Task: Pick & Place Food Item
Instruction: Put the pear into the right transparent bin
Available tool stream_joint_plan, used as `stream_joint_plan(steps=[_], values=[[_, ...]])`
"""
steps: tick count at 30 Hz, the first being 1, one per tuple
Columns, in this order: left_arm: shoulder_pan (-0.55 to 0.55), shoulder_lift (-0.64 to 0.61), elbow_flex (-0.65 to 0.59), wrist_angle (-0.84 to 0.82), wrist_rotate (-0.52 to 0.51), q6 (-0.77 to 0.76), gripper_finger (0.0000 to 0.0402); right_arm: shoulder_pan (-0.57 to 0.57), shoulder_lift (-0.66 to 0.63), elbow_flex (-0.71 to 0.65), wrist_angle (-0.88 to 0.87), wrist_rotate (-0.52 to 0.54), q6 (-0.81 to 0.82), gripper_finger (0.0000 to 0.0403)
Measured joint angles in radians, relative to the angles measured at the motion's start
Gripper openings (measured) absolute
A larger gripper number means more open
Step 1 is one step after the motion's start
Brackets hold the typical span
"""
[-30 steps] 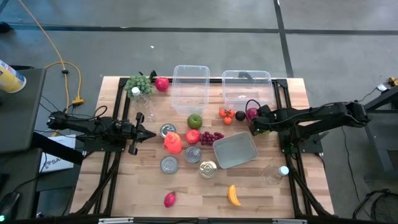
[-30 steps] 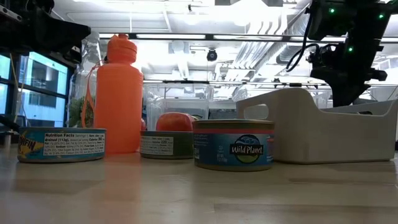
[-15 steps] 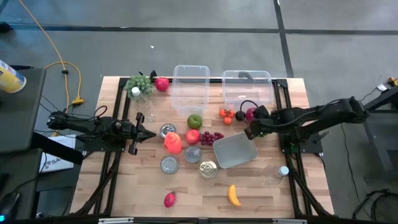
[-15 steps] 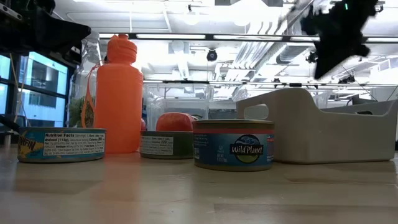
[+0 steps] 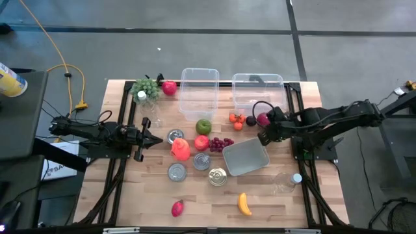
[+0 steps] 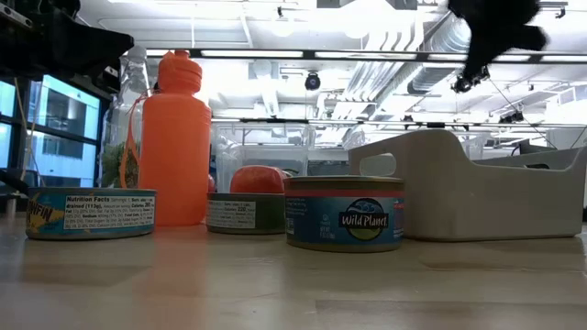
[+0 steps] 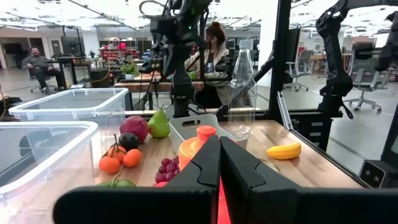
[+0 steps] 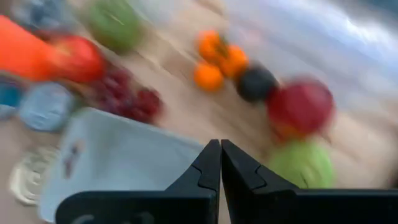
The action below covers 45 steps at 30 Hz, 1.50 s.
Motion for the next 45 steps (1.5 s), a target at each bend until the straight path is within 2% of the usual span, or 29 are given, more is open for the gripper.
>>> stream_joint_plan(steps=[3,7,10,17,21,25,34,45], values=[[0.000,0.000,0.000,0.000,0.000,-0.035,0.0000,0.002,0.010,-0.002,-0.122,-0.049,0.114,0.0003],[0.000,0.000,0.000,-0.001,0.002,-0.087,0.0000,0.011,0.023,-0.001,-0.209,-0.097,0.142,0.0024],[0.000,0.000,0.000,-0.005,0.002,-0.086,0.0000,0.010,0.046,-0.001,-0.222,-0.101,0.108,0.0061],[0.000,0.001,0.000,-0.008,0.002,-0.083,0.0000,-0.009,0.111,-0.002,-0.243,-0.120,0.107,0.0177],[0.000,0.001,0.000,-0.009,0.002,-0.084,0.0000,-0.055,0.131,-0.007,-0.245,-0.147,0.095,0.0206],[0.000,0.001,0.000,-0.009,0.007,-0.084,0.0000,-0.109,0.119,-0.066,-0.223,-0.163,0.023,0.0201],[0.000,0.001,0.000,-0.012,0.010,-0.087,0.0000,-0.207,0.088,-0.207,-0.074,-0.169,-0.111,0.0164],[0.000,0.001,0.000,-0.012,0.010,-0.087,0.0000,-0.261,0.087,-0.264,-0.025,-0.173,-0.145,0.0141]])
